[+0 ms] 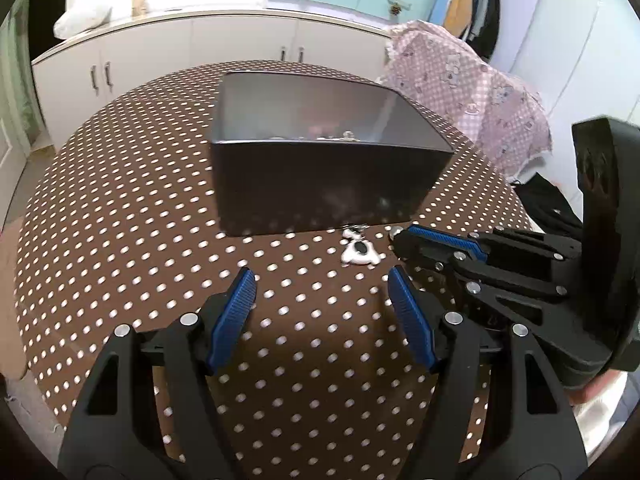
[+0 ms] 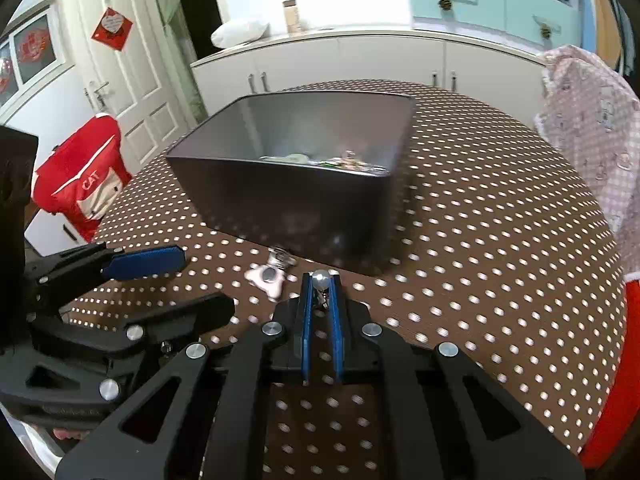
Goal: Organize jewelry
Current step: 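Close both tools on the white bear keychain beside the box, then carry the bear keychain into the box and open both tools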
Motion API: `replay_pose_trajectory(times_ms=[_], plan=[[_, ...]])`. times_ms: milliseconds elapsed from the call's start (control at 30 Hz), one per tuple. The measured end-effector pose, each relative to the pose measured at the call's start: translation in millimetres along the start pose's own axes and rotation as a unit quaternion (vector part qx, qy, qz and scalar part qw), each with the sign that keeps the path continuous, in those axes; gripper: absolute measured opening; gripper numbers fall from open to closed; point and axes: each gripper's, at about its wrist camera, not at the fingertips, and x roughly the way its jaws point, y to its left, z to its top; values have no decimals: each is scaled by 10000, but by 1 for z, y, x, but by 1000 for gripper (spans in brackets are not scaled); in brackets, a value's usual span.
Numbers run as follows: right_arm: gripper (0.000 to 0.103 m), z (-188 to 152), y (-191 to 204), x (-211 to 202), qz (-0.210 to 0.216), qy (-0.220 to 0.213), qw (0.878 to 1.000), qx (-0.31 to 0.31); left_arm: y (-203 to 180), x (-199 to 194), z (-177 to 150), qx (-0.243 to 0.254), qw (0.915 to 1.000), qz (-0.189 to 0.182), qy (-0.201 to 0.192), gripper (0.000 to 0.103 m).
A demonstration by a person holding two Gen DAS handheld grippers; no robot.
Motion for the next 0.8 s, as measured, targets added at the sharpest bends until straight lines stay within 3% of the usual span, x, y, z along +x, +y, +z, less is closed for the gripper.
replay_pose_trajectory(times_ms=[233, 367, 533, 700, 800], plan=[[6, -7, -16, -9, -176, -117, 9997, 90, -18, 20, 11, 184, 9997, 38, 135, 68], [6, -8, -23, -11, -124, -138, 9998, 119, -25, 29, 14, 302, 9991, 271, 158, 67], [7, -8, -25, -12, -69, -142, 9998, 75, -28, 34, 19, 403, 9968, 670, 157, 36], [14, -7, -20, -9, 5, -62, 9999, -109, -14, 27, 13, 319, 9976, 601, 89, 23], [12, -8, -16, -8, -74, -73, 9997, -223, -6, 23, 13, 164, 9989, 439, 90, 23]])
